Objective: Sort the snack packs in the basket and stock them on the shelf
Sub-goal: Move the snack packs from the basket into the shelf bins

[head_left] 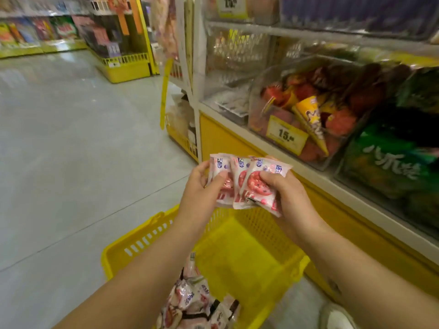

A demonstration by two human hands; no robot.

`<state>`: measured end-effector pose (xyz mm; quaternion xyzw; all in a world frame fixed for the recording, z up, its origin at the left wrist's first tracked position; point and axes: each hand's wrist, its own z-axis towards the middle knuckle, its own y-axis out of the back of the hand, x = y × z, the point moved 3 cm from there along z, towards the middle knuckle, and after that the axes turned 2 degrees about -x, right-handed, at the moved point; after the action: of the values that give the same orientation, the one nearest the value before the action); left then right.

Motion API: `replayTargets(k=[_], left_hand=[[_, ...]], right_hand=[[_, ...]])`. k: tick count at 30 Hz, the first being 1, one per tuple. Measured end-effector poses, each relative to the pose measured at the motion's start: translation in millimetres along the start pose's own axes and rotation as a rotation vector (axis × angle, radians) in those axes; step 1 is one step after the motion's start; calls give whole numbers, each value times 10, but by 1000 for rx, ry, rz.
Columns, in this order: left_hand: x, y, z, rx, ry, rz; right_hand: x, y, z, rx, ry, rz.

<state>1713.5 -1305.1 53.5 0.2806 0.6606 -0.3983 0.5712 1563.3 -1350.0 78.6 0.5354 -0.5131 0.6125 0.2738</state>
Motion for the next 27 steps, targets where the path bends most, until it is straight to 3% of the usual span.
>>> replayTargets(k=[11,17,19,23,27], left_hand=[[-1321,-1142,-903,283,-416,163],[-1869,-1761,-1408,530,-504,110],[-2006,-1956,-1570,619,-548,123],[-2210,-2334,-1786,789,-595,122],[-2437,-2743,-2014,849,-550,7]], right_hand=[[1540,222,-1034,121,338,-194],[2180,428,-1454,188,442,-234],[2403,460,-1522,40,485,-324],[2813,693,-1755,5,677,-460],[3144,916,-2057,-140,623,-481]])
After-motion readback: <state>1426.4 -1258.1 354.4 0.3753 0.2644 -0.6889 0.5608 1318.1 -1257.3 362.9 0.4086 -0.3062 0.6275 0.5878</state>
